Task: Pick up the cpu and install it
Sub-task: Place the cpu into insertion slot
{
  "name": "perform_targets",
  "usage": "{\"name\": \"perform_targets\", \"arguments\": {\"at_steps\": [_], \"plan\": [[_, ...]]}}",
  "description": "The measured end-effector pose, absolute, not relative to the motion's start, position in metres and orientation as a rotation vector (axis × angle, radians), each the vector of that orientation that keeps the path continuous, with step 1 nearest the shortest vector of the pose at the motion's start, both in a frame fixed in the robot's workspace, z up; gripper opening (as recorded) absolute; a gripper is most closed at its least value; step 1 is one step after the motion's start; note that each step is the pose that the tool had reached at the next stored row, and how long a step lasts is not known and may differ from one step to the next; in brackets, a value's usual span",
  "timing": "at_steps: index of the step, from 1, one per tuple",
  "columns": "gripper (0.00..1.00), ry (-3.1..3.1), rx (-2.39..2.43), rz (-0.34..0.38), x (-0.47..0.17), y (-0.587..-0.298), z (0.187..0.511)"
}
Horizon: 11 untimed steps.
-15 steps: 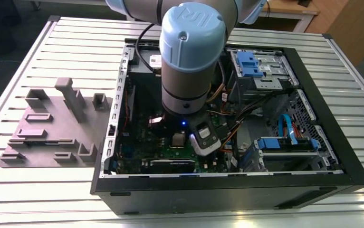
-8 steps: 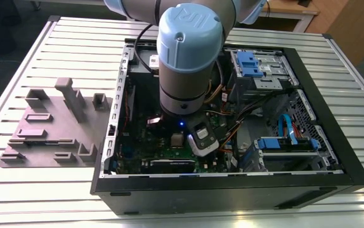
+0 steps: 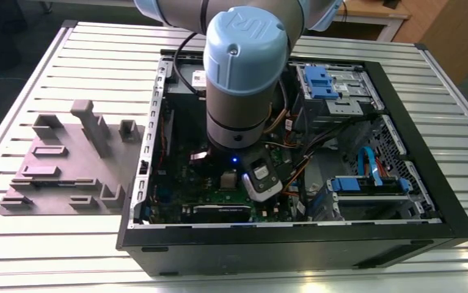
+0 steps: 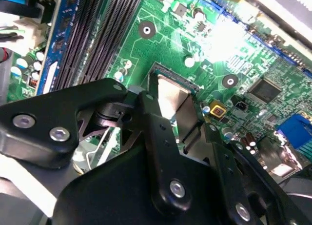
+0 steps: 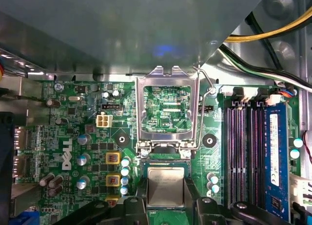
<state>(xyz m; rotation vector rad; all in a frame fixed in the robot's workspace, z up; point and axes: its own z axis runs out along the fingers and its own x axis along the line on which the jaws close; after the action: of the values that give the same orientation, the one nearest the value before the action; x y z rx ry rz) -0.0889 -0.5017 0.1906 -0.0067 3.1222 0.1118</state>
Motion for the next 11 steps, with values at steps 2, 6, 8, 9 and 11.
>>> {"name": "perform_targets", "arguments": {"at_steps": [2,6,8,9,11], "plan": [[0.40,3.122,-0.007,0.112,-0.0888,-0.5017,0.1906],[0.40,3.122,-0.007,0.112,-0.0887,-0.5017,0.1906],[0.41,3.122,-0.007,0.112,-0.0887,-0.5016,0.1905],[0.41,3.122,-0.007,0.112,-0.0886,-0.5016,0.1904],[0.47,3.122,-0.007,0.112,-0.0886,-0.5016,0.1904]]}}
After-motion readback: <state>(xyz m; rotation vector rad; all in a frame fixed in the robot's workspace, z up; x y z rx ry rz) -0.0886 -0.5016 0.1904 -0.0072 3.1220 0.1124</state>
